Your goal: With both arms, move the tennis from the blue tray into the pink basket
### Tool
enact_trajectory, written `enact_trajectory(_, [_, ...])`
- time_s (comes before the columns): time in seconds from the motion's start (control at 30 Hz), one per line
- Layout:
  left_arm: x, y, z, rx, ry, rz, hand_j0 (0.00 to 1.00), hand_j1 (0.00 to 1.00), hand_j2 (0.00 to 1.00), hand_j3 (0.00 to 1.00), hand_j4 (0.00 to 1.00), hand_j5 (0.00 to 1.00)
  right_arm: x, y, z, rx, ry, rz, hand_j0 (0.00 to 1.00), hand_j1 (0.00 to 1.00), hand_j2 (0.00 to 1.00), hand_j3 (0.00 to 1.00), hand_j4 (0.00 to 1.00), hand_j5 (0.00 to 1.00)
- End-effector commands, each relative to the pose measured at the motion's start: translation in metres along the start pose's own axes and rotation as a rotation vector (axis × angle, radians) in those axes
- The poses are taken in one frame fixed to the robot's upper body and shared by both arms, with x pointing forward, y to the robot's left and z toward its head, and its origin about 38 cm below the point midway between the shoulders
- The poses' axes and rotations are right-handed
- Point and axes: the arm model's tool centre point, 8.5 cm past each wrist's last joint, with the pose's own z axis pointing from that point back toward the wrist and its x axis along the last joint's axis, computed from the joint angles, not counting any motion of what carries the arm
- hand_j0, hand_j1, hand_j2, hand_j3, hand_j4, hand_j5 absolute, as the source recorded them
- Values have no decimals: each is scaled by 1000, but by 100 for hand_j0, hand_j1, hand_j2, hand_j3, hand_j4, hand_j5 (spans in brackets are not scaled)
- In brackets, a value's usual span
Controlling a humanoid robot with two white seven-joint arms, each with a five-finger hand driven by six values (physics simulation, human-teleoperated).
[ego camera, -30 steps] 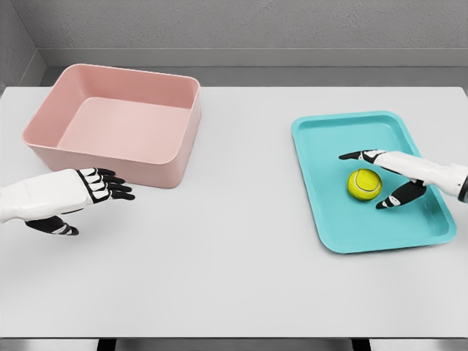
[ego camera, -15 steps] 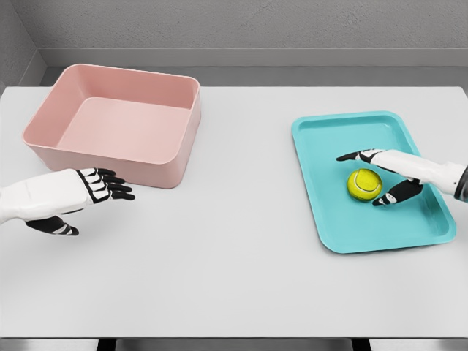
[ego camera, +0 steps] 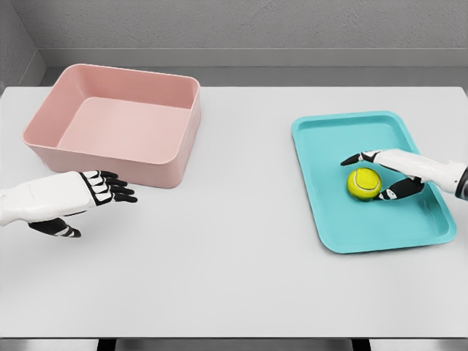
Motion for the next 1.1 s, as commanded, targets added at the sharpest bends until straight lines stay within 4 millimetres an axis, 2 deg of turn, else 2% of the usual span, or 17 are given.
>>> enact_trajectory(0.0, [0,1,0,3,1,5,100,100,100,100,100,100,-1,1,0,2,4,-3,81,81,81,81,81,81])
enact_trajectory(0.23, [0,1,0,3,1,5,100,100,100,100,100,100,0,1,-1,3,2,-1,74,74,74,74,74,74])
enact_trajectory(0.37, [0,1,0,3,1,5,100,100,100,100,100,100,0,1,-1,3,2,-1,67,67,67,67,67,67])
enact_trajectory(0.9, [0,1,0,3,1,5,100,100,100,100,100,100,5,-1,-5,-22,-29,-25,68,68,68,68,68,68])
enact_trajectory(1.07, [0,1,0,3,1,5,100,100,100,100,100,100,20,-12,-7,-66,-96,-43,64,64,64,64,64,64])
